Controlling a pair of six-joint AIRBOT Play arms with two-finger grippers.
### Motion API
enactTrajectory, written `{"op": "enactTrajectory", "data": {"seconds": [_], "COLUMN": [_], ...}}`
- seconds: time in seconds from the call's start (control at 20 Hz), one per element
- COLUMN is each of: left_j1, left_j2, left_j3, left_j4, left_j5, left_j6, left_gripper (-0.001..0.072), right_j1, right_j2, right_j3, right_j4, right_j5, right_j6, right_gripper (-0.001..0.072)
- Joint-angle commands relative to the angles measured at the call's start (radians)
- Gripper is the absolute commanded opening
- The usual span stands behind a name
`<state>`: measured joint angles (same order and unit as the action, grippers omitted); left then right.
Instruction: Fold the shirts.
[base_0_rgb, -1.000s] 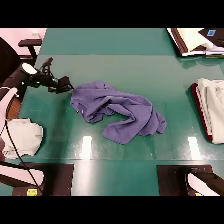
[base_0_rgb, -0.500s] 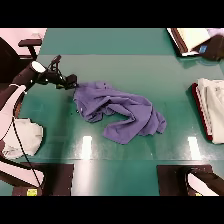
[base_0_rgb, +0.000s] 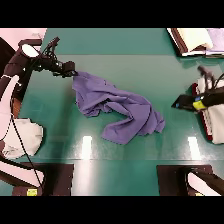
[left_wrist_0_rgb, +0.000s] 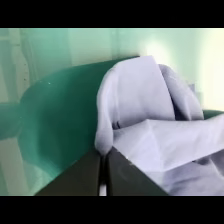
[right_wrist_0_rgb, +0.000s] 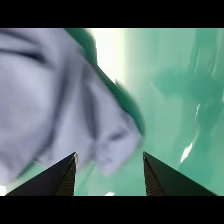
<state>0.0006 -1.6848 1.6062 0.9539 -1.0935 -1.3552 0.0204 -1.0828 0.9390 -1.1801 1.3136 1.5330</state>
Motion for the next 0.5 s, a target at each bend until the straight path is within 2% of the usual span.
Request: {"op": "enactTrajectory", "data": {"seconds": [0.0, 0.1, 0.3, 0.35, 0.45], "left_j1": [0.0, 0.0, 0.0, 0.0, 0.0], "left_j2": [-0.001, -0.001, -0.001, -0.001, 0.001], "left_j3": [0.013, 0.013, 0.013, 0.013, 0.013], "left_j4": [0.01, 0.01, 0.011, 0.011, 0.013], "left_j5": [-0.023, -0.023, -0.036, -0.046, -0.064], "left_j6": [0.003, 0.003, 0.003, 0.003, 0.003], "left_gripper": [0.0023, 0.0023, 0.0023, 0.0022, 0.0022], "right_j1": [-0.1, -0.108, -0.038, -0.021, -0.001], "right_j2": [-0.087, -0.15, -0.255, -0.267, -0.266], "right_j3": [-0.159, -0.204, -0.216, -0.215, -0.215], "right_j4": [0.146, 0.249, 0.264, 0.264, 0.261], "right_j5": [-0.047, -0.066, -0.097, -0.114, -0.154], "right_j6": [-0.049, -0.109, -0.121, -0.121, -0.121], "right_gripper": [0.0478, 0.0435, 0.043, 0.0408, 0.0123]}}
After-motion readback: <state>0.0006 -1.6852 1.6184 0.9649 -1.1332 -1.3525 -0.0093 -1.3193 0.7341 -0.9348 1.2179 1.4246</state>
